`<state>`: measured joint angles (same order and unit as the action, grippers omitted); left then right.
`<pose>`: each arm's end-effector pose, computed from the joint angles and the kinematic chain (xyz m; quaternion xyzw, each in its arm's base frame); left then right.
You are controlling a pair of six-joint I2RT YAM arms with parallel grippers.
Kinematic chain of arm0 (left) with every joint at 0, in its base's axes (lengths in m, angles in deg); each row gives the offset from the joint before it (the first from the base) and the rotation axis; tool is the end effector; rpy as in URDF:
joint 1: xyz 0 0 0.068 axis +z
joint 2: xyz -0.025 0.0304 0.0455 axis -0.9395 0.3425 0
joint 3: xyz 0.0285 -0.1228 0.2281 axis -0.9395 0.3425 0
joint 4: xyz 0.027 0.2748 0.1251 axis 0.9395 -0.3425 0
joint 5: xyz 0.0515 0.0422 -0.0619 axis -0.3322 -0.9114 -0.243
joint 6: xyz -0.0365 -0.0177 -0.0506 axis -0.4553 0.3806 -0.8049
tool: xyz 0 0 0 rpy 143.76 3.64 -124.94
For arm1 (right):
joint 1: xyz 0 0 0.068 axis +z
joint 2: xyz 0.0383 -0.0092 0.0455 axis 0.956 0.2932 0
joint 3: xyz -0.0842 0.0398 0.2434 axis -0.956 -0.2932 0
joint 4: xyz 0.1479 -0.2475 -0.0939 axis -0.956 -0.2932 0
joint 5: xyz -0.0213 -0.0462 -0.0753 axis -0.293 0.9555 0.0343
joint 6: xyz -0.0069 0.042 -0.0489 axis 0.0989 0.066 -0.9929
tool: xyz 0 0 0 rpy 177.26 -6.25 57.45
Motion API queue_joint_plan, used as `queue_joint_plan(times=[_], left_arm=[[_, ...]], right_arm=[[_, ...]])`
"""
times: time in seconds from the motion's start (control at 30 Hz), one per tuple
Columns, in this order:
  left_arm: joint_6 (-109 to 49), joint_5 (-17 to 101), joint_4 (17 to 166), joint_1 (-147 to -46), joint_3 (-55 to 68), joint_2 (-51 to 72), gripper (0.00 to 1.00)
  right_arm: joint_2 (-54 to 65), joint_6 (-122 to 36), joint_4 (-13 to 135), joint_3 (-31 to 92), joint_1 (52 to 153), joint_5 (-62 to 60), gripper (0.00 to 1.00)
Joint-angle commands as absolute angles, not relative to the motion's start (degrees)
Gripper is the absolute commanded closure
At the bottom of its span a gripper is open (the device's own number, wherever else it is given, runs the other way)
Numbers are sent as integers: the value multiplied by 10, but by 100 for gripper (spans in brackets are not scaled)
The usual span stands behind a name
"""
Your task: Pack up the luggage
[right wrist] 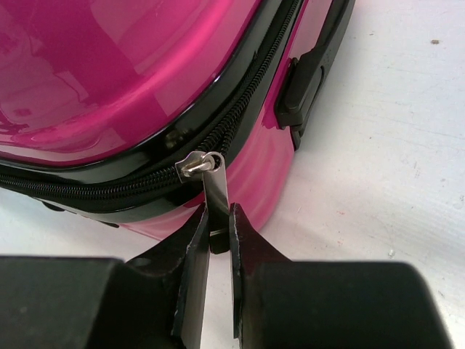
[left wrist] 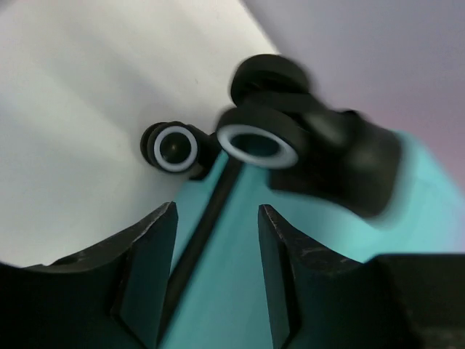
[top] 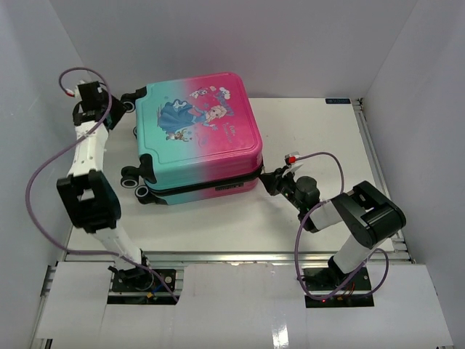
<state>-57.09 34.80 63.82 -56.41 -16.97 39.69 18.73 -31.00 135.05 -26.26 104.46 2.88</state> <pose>0.4684 0.1120 0.2974 -0.3897 0.7961 -0.1088 0.4501 0.2497 0.1568 0.0957 -0.1026 0.7114 0.3153 0.6197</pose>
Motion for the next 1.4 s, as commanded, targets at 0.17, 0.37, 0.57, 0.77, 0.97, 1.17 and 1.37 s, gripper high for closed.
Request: queue_joint_plan(times=[0.17, 0.37, 0.57, 0.77, 0.97, 1.17, 1.37], left_arm=[[-549, 139, 493, -557, -80, 60, 25], [-648, 202, 461, -556, 12, -75, 31], [-825, 147, 133, -556, -115, 9, 15], [-889, 220, 209, -556, 20, -70, 11], [-933, 253, 171, -558, 41, -50, 12], [-980, 261, 212, -579, 86, -46, 11], [-1033, 214, 239, -662, 83, 22, 9]], right_arm=[[210, -302, 1312, -219, 1051, -2, 92], [224, -302, 1297, -198, 1050, -9, 92], [239, -306, 1294, -191, 1051, -5, 92], [261, -300, 1307, -186, 1051, -10, 92], [265, -303, 1309, -188, 1051, -8, 92], [259, -301, 1325, -203, 1050, -12, 92], [254, -309, 1325, -210, 1050, -10, 92]])
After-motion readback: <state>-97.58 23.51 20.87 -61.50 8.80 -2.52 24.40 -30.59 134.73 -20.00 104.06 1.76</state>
